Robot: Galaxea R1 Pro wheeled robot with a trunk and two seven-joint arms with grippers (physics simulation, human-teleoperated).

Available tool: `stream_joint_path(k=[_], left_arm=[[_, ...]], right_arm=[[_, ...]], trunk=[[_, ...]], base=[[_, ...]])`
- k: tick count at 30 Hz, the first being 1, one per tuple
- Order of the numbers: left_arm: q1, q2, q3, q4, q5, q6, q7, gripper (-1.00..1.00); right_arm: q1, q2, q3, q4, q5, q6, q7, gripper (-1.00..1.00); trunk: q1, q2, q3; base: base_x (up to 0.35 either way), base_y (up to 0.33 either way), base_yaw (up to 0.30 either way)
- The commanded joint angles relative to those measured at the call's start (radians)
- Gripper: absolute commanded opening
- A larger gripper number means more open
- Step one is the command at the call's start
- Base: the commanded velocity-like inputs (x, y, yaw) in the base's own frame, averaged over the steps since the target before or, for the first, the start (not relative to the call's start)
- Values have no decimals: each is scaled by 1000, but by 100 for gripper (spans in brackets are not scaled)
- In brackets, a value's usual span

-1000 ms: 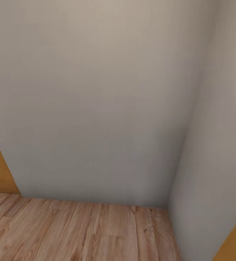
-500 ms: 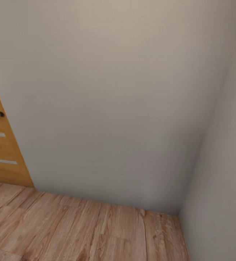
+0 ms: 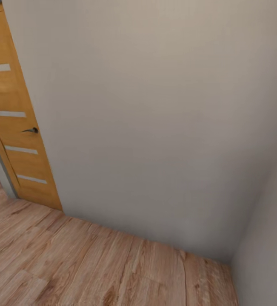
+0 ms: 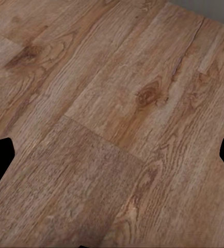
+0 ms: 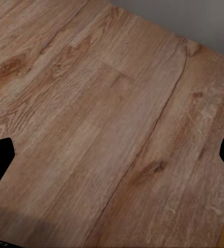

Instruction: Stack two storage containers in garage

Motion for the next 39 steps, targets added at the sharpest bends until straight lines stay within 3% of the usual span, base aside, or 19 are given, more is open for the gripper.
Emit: stream_joint_path(k=[1,29,39], left_arm=[[-2,0,-2,4,5,-5,1,100],[-2,1,-2,4,5,-5,1,100],[-2,1,-4,4,5,0,1,100]], right_arm=[[1,0,0,-2,1,0,1,100],[0,0,0,-2,1,-1,1,100],[1,0,0,-2,1,0,1,100]], trunk=[[0,-1,-1],[0,-1,-1],[0,-1,-1]], base=[[0,0,291],[38,0,291],[283,0,291]])
